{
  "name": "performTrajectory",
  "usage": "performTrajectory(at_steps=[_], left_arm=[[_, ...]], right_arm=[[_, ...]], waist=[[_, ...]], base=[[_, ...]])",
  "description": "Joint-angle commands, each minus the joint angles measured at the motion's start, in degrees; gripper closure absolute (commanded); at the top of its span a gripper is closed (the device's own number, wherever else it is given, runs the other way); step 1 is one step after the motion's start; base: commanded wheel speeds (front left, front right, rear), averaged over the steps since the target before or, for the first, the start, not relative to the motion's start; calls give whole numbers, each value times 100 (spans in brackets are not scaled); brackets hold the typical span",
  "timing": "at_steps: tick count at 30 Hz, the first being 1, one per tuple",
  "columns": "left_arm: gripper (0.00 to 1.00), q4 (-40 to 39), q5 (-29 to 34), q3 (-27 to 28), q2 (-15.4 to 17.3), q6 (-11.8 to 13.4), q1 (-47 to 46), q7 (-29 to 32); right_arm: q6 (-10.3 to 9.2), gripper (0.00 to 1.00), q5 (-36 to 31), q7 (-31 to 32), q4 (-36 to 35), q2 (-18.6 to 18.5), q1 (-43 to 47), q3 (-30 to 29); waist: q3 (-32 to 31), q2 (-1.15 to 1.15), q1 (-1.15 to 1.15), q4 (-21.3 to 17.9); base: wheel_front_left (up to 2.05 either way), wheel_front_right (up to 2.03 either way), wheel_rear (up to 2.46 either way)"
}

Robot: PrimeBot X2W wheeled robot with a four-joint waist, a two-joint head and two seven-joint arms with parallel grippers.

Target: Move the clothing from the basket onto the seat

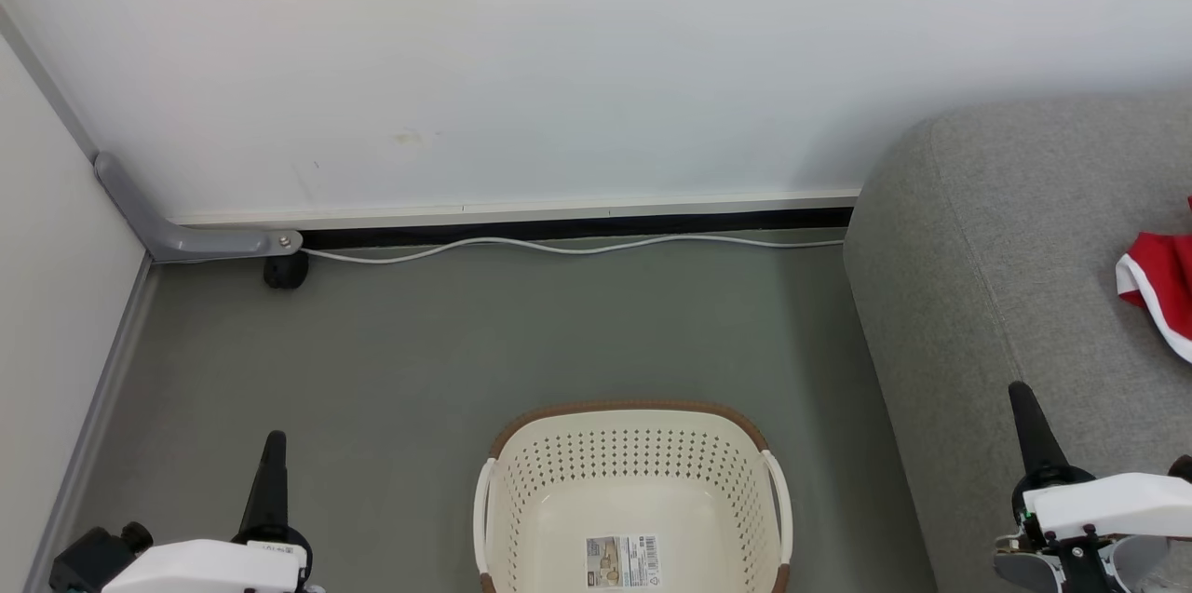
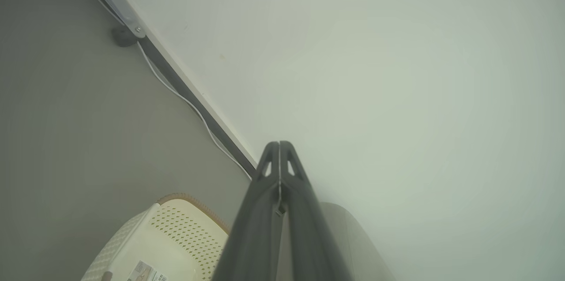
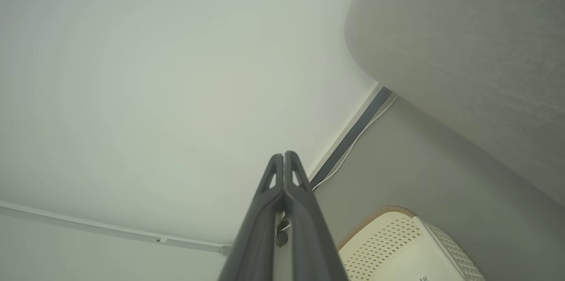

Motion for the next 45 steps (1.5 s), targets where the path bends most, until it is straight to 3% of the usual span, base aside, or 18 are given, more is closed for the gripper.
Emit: performTrajectory(at_steps=[1, 45], left_arm=[[100, -187, -228, 101, 109, -29, -343, 64], [100, -422, -2880, 115, 141, -44, -543, 743]], right_arm=[[13, 100, 224, 81, -200, -38, -67, 32], [19, 100, 2638, 743, -565, 95, -9, -331]], waist=[[-1, 0, 0, 1], [-24, 0, 0, 25]], base=[[0, 0, 0], [0, 0, 0]])
